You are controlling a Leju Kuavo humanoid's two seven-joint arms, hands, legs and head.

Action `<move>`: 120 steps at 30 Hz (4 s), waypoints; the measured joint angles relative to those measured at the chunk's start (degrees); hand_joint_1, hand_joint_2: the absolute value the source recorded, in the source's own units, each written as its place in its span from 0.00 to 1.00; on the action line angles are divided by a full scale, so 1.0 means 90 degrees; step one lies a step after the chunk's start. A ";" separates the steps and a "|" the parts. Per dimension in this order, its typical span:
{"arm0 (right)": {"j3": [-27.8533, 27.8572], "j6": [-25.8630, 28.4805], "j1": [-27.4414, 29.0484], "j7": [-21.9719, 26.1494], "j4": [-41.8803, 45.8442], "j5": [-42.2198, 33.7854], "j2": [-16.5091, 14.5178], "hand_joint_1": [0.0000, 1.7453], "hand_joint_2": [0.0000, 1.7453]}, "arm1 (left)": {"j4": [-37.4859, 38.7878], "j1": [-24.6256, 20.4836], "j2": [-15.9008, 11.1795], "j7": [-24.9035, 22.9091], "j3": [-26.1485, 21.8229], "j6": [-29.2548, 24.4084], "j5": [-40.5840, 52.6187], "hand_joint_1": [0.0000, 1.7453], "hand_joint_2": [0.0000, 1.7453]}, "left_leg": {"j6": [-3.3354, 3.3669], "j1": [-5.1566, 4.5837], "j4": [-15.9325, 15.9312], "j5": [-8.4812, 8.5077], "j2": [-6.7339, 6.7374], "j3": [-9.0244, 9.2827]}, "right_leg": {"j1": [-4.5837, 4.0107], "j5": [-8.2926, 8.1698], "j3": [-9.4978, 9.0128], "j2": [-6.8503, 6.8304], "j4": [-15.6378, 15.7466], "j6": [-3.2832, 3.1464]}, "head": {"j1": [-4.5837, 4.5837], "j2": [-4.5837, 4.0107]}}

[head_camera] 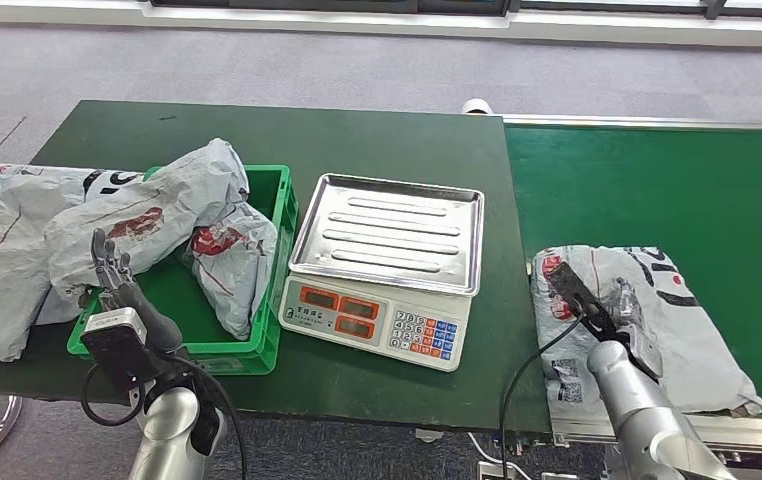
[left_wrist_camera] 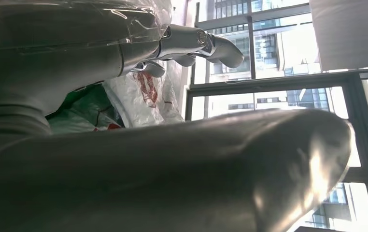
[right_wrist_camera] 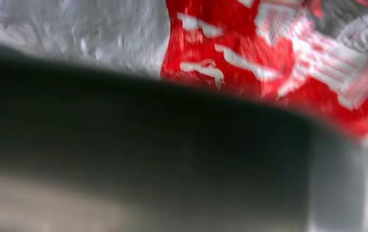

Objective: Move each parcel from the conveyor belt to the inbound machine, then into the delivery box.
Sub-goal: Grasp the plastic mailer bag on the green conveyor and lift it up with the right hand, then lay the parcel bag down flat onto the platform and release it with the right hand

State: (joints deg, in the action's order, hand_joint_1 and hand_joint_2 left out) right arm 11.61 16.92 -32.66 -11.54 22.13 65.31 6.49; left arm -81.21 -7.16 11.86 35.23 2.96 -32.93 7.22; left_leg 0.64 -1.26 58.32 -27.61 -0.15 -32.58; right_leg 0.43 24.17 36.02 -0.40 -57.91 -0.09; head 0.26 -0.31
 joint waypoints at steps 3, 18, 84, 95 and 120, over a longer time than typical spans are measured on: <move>0.0028 -0.0630 -0.0025 -0.0152 -0.0106 0.0171 -0.0002 0.00 1.00 | 0.0000 -0.0037 0.0022 -0.0099 0.0010 0.0094 0.0057 0.00 0.00 | 0.0000 0.0000 0.0000 0.0000 -0.0001 0.0000 | 0.0000 0.0000 0.0001 0.0000 0.0000 0.0000 | 0.0000 -0.0001; 0.0555 -0.2343 -0.0147 0.0222 -0.0276 0.0572 -0.0049 1.00 1.00 | 0.0294 -0.0564 0.0215 -0.0563 0.0101 0.0344 0.0293 0.00 0.00 | 0.0006 0.0001 0.0001 -0.0008 0.0033 0.0050 | -0.0002 -0.0003 -0.0048 0.0033 0.0007 0.0007 | 0.0000 0.0000; -0.2457 0.2282 -0.2375 0.0609 0.0811 0.2709 -0.2275 1.00 1.00 | 0.1055 -0.0704 0.0239 0.0440 0.0199 0.1005 -0.1021 0.00 0.00 | -0.0026 0.0015 -0.0001 0.0044 0.0035 -0.0022 | -0.0011 -0.0046 0.0032 0.0042 -0.0009 -0.0020 | 0.0000 -0.0001; -0.4377 0.1477 -0.1824 0.1102 0.0211 0.0514 -0.2965 1.00 1.00 | 0.1589 -0.1119 0.0378 0.0389 0.0213 0.1242 -0.1109 0.00 0.00 | -0.0028 0.0017 -0.0001 0.0043 0.0042 -0.0037 | -0.0014 -0.0045 0.0051 0.0051 -0.0010 -0.0031 | 0.0000 0.0000; -0.4560 0.2591 -0.1163 -0.0552 0.0839 0.2595 -0.2053 0.00 0.00 | 0.1722 -0.1020 0.0314 0.0553 0.0212 0.0356 -0.1011 0.00 0.00 | -0.0025 0.0015 0.0000 0.0041 0.0038 -0.0038 | -0.0013 -0.0046 0.0047 0.0047 -0.0007 -0.0030 | 0.0000 -0.0001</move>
State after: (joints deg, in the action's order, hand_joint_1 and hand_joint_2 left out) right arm -29.44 40.23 -43.12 -16.51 29.68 88.67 -11.98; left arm -65.71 -16.34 14.69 40.21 4.87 -29.72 -1.87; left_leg 0.42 -1.12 58.32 -27.24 0.20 -32.92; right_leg 0.31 23.75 36.45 0.03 -57.98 -0.36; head 0.26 -0.32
